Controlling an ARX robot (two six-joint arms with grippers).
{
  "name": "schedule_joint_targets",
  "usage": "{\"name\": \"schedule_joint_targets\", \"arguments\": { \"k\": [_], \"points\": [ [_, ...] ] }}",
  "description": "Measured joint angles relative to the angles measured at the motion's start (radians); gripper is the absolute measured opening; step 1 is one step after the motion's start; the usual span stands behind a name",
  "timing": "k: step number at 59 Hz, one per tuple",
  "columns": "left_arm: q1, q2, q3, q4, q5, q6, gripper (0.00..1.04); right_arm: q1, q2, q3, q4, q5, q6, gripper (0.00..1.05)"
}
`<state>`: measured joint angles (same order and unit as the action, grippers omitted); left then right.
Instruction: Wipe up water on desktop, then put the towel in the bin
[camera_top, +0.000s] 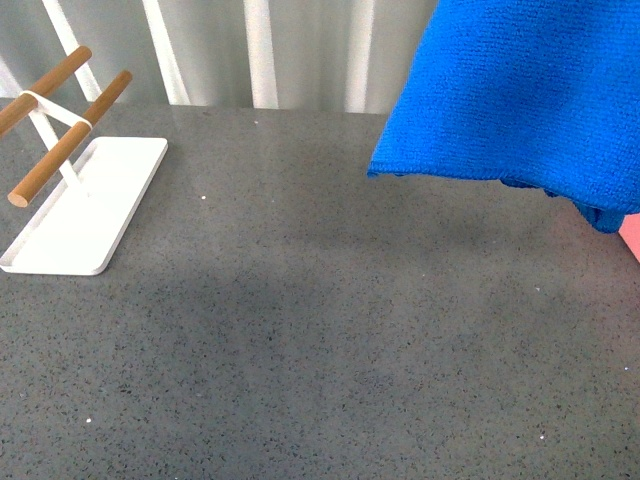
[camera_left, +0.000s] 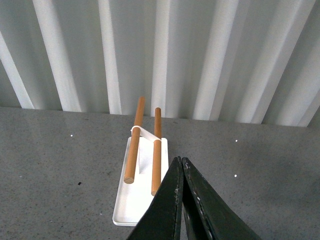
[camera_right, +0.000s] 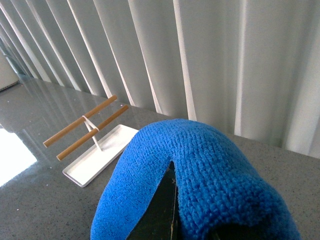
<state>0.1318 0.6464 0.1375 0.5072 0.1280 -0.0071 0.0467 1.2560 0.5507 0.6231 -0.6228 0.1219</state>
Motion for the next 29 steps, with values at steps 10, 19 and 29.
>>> {"name": "schedule_joint_targets", "arguments": {
  "k": [10,19,29],
  "points": [
    [-0.075,-0.088,-0.047,-0.047,-0.100,0.000,0.04,-0.006,-0.018,-0.014,-0.021,-0.003,-0.011,0.03],
    [-0.129,-0.156,-0.071,-0.085,-0.124,0.000,0.03,-0.015,-0.029,-0.016,-0.038,-0.001,-0.024,0.03],
    [-0.132,-0.231,-0.093,-0.139,-0.127,0.000,0.03,-0.019,-0.030,-0.016,-0.050,0.002,-0.040,0.03]
  ]
}}
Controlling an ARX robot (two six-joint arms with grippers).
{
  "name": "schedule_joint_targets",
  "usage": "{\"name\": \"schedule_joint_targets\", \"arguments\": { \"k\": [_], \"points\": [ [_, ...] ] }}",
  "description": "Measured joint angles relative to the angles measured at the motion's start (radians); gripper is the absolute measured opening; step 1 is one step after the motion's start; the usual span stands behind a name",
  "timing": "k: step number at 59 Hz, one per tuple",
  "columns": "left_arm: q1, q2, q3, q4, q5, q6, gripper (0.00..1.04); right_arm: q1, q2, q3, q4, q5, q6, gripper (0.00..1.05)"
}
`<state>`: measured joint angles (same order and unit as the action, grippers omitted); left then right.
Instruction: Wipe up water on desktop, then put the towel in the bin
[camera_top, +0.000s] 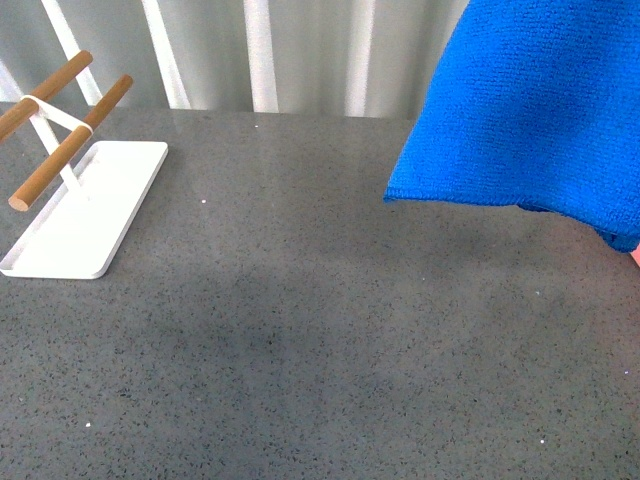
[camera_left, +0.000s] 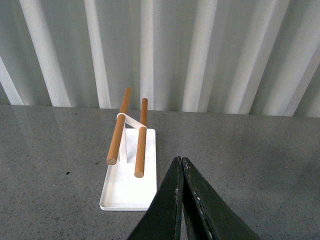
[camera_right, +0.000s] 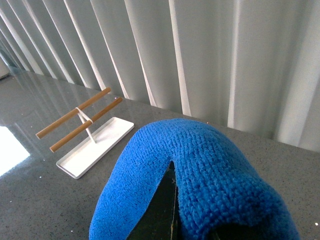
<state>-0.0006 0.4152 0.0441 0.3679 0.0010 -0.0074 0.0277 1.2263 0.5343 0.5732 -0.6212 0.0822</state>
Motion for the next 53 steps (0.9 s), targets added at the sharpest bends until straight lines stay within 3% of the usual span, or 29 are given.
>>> {"name": "schedule_joint_targets", "arguments": {
  "k": [47,53],
  "points": [
    [0.000,-0.242,-0.022,-0.191,-0.001,0.002,0.03,0.046,0.000,-0.001,-0.006,0.053,-0.010,0.03],
    [0.000,-0.380,-0.022,-0.358,-0.001,0.002,0.03,0.046,0.001,-0.001,-0.006,0.057,-0.010,0.03]
  ]
}}
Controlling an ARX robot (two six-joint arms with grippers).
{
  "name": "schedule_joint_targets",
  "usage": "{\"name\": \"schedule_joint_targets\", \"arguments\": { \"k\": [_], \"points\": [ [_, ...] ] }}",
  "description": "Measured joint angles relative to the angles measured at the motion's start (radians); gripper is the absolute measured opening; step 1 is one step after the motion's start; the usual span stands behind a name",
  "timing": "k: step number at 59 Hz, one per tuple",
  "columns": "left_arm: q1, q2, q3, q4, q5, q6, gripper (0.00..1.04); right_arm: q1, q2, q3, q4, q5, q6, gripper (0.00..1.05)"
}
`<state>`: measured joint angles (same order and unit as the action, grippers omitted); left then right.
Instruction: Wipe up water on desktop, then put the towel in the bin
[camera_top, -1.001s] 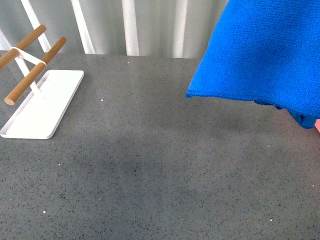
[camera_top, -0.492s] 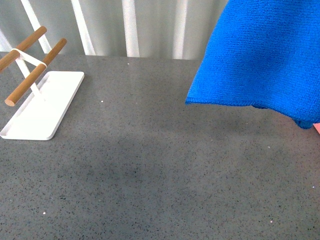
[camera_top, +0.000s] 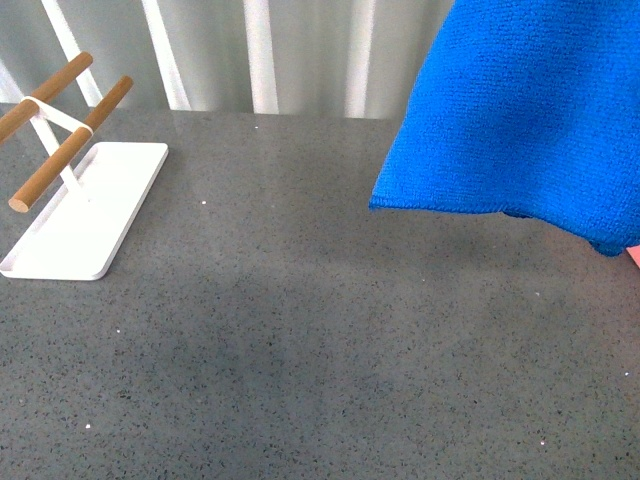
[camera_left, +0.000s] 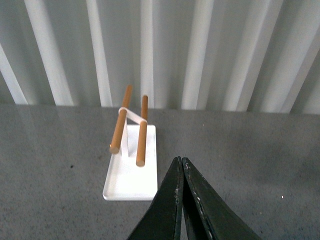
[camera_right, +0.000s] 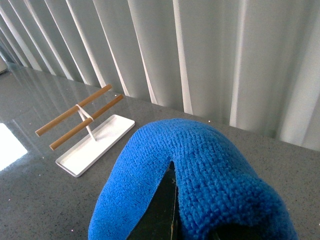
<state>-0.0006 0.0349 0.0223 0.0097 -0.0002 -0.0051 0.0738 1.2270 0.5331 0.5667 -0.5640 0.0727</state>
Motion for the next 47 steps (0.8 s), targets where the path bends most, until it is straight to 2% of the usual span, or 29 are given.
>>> {"name": "schedule_joint_targets", "arguments": {
  "k": [14,20,28,43,47],
  "points": [
    [0.000,-0.031,0.000,-0.008,0.000,-0.001,0.04,0.021,0.028,0.000,-0.008,0.042,0.003,0.03],
    [0.000,-0.031,0.000,-0.008,0.000,0.000,0.21,0.044,0.080,0.015,-0.063,0.111,0.018,0.03],
    [0.000,-0.031,0.000,-0.008,0.000,0.000,0.46,0.097,0.222,0.047,-0.105,0.254,0.075,0.03],
    [0.000,-0.031,0.000,-0.008,0.000,0.000,0.90,0.195,0.485,0.098,-0.114,0.349,0.194,0.03],
    [0.000,-0.031,0.000,-0.008,0.000,0.001,0.99,0.205,0.546,0.120,-0.116,0.364,0.214,0.03]
  ]
}}
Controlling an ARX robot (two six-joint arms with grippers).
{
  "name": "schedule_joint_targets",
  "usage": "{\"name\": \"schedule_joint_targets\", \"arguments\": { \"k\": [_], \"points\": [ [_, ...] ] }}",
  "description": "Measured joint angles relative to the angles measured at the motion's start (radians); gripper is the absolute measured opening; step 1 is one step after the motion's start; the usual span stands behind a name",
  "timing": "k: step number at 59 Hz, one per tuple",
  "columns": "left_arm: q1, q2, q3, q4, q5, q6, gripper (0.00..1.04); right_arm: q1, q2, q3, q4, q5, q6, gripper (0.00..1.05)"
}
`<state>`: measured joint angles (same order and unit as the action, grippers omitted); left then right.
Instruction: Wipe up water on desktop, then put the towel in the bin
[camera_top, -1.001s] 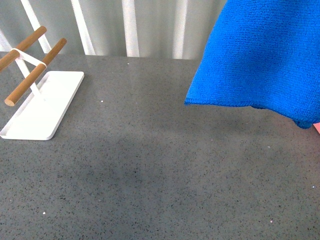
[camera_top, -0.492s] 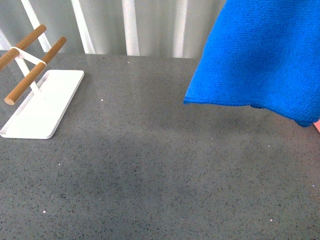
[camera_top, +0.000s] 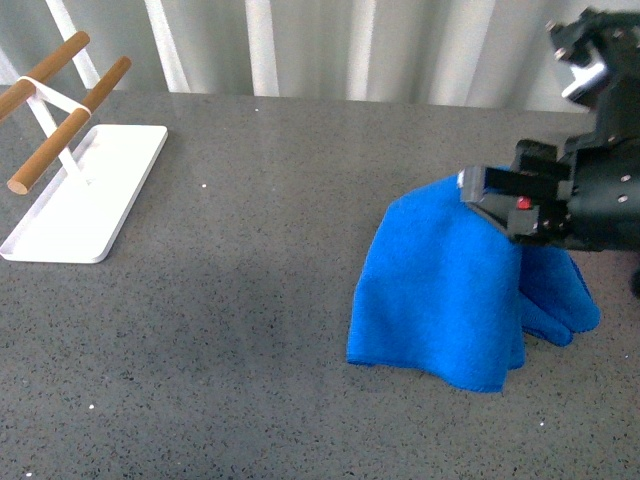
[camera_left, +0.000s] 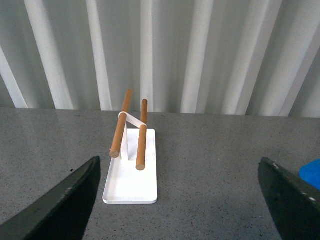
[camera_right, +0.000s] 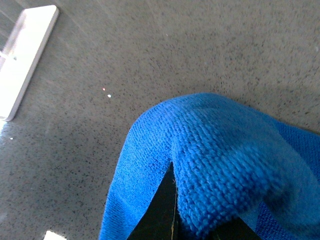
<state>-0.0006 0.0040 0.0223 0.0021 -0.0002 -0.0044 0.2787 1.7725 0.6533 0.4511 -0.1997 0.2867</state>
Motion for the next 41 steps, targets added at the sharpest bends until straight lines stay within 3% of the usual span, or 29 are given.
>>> {"name": "schedule_joint_targets", "arguments": {
  "k": [17,41],
  "points": [
    [0.000,0.000,0.000,0.000,0.000,0.000,0.98,0.010,0.216,0.017,-0.001,0.076,0.029,0.03],
    [0.000,0.000,0.000,0.000,0.000,0.000,0.98,-0.100,0.302,0.060,-0.002,0.078,0.034,0.03]
  ]
}}
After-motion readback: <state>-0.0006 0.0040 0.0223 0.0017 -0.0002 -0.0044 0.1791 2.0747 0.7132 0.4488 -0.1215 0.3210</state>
